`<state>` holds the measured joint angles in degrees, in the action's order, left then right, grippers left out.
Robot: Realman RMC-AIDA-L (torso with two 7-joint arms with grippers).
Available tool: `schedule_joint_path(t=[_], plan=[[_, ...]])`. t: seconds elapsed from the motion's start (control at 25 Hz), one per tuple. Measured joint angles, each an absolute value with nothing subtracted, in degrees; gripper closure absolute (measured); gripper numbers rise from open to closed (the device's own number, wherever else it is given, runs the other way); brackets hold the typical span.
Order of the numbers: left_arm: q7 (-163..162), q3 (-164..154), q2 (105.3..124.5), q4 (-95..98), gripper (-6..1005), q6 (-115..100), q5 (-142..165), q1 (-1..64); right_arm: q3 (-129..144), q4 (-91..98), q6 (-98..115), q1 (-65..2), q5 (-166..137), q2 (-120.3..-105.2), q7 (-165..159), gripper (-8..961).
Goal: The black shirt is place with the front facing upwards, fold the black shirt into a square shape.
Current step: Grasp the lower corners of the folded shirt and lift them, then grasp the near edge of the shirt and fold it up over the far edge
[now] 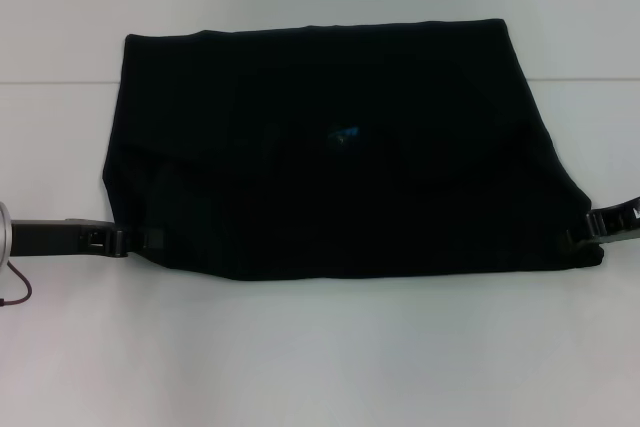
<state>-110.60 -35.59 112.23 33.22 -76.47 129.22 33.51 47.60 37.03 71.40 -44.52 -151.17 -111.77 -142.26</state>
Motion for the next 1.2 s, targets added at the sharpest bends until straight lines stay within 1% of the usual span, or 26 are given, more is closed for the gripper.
schedule_joint_path(t=[0.16,0.28,0.4,0.52,0.64,0.8,0.88,0.96,1.04,1.2], plan=[[-110.7,-35.6,112.23,33.2,964,-76.5,129.3,33.5,47.5,37.0,71.4,-44.5,-151.2,-111.76,-142.2,621],[-111.4,-35.8,112.09,32.7,965,-77.0,129.4,33.7,47.5,37.0,71.7,-44.7,-151.2,-111.7,-142.2,843],[-113.5,-36.0,111.18,32.1,965,-79.2,130.3,34.4,47.5,37.1,73.9,-44.9,-150.9,-111.32,-141.6,857],[-116.0,-35.8,109.84,31.2,965,-85.4,132.9,35.6,47.2,38.7,79.4,-44.9,-150.7,-110.85,-140.3,870],[-117.9,-35.7,109.06,31.3,967,-92.9,135.5,36.1,47.2,42.4,86.9,-43.8,-150.8,-110.63,-138.0,871],[-118.0,-35.8,108.49,31.7,966,-103.4,140.9,36.1,47.2,45.7,96.1,-41.2,-151.0,-110.17,-132.1,871],[-117.6,-35.8,108.51,32.5,966,-108.4,144.5,35.7,47.3,45.8,100.8,-40.2,-151.1,-109.83,-128.9,871],[-117.2,-36.0,108.76,33.4,966,-112.2,147.4,35.3,47.8,45.7,105.0,-39.2,-151.2,-109.82,-126.0,871],[-116.5,-36.3,108.92,33.4,966,-115.8,149.2,35.1,48.4,45.6,108.5,-38.2,-151.6,-110.19,-122.9,871],[-116.2,-38.5,109.14,32.3,965,-117.3,149.9,35.2,49.0,45.3,112.0,-37.4,-154.7,-112.1,-118.8,870]])
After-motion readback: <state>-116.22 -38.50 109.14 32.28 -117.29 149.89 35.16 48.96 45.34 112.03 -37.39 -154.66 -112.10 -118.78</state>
